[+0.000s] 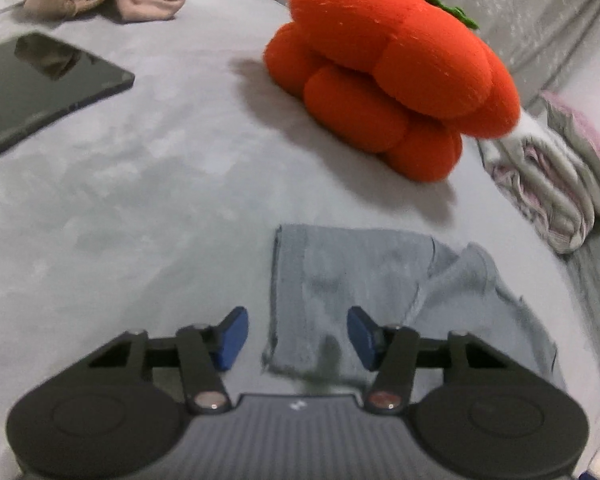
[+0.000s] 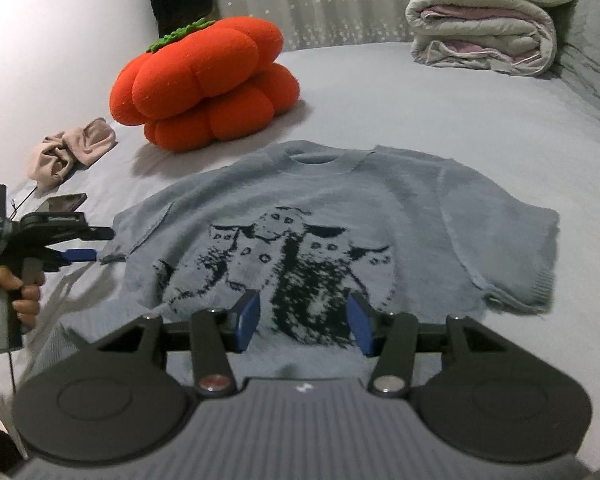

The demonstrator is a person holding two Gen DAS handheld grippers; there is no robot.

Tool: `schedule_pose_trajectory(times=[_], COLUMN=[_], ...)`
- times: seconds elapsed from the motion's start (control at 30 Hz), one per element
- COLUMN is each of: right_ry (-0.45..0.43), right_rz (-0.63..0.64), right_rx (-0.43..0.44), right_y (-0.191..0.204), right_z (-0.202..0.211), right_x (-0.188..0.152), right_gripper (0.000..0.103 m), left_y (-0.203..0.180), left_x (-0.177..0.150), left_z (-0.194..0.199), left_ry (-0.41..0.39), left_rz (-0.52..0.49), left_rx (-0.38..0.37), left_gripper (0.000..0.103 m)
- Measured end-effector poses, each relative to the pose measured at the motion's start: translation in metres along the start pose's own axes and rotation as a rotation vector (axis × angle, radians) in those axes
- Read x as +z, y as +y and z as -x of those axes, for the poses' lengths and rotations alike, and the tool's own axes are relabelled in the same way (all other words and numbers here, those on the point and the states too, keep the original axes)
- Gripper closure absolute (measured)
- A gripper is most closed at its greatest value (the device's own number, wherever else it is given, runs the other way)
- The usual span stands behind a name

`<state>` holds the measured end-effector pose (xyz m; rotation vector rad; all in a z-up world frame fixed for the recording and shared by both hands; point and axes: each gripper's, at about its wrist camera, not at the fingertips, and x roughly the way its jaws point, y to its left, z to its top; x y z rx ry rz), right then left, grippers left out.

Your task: Fold clothes

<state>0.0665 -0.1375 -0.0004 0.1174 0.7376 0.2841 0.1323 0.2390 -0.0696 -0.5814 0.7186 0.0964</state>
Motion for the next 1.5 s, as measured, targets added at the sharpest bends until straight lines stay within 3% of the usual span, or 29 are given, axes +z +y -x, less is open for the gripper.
schedule_pose_trajectory(times=[0.07, 0.1, 0.17, 0.3, 0.4, 0.47, 0.57, 0.63, 0.7, 0.73, 0.8, 0.87, 0.97, 1.07, 1.23, 1.33, 1.4, 1.5], right_ry=[0.005, 0.010, 0.020, 0.040, 0.055, 0.062, 0.067, 0.071, 0.074, 0.076, 0.078, 0.076, 0.075, 0.073, 0.072, 0.068, 0.074, 0.083], right_rz=[0.001, -0.002, -0.005, -0.011, -0.016, -0.022, -0.030, -0.029, -0.028, -0.027, -0.026, -0.022, -0.024, -0.024, -0.018, -0.028, -0.051, -0.082], right_rx=[0.008, 0.010, 0.013, 0.006, 0.000, -0.004, -0.011, -0.013, -0.014, -0.014, -0.013, -0.013, -0.010, -0.007, -0.005, 0.001, 0.020, 0.075], right_y=[0.004, 0.005, 0.007, 0.006, 0.005, 0.004, 0.002, 0.002, 0.003, 0.003, 0.003, 0.003, 0.003, 0.004, 0.007, 0.007, 0.007, 0.009], right_z=[-0.007, -0.011, -0.018, -0.028, -0.036, -0.038, -0.040, -0.041, -0.041, -0.041, -0.041, -0.040, -0.039, -0.039, -0.039, -0.038, -0.040, -0.045], right_x=[0.003, 0.004, 0.005, 0.004, 0.004, 0.003, 0.003, 0.003, 0.002, 0.001, 0.000, 0.000, 0.001, 0.001, 0.000, 0.000, 0.003, 0.015], right_gripper=[0.051, 0.051, 0.051, 0.051, 0.051, 0.051, 0.051, 0.051, 0.051, 0.051, 0.051, 0.051, 0.051, 0.051, 0.051, 0.051, 0.051, 0.051], left_y=[0.000, -0.002, -0.007, -0.036, -0.071, -0.093, -0.113, -0.116, -0.119, -0.118, -0.110, -0.099, -0.083, -0.068, -0.060, -0.065, -0.069, -0.068], left_x=[0.000, -0.001, -0.002, -0.008, -0.020, -0.036, -0.060, -0.067, -0.073, -0.069, -0.061, -0.056, -0.045, -0.034, -0.031, -0.029, -0.028, -0.022], left_z=[-0.007, -0.010, -0.014, -0.009, 0.004, 0.008, 0.005, 0.002, -0.001, -0.002, 0.003, 0.011, 0.021, 0.018, -0.003, -0.013, -0.019, -0.025], left_ry=[-0.026, -0.039, -0.044, -0.076, -0.083, -0.028, 0.075, 0.115, 0.154, 0.167, 0.177, 0.170, 0.160, 0.149, 0.175, 0.165, 0.158, 0.159], left_rz=[0.016, 0.016, 0.010, -0.111, -0.350, -0.522, -0.695, -0.733, -0.766, -0.750, -0.683, -0.612, -0.503, -0.378, -0.184, -0.142, -0.116, -0.057], left_rx=[-0.022, -0.035, -0.086, -0.251, -0.397, -0.450, -0.453, -0.417, -0.379, -0.373, -0.375, -0.383, -0.376, -0.360, -0.370, -0.343, -0.324, -0.308], left_gripper=[0.059, 0.075, 0.095, 0.095, 0.095, 0.095, 0.094, 0.093, 0.085, 0.083, 0.064, 0.052, 0.041, 0.041, 0.044, 0.056, 0.078, 0.099])
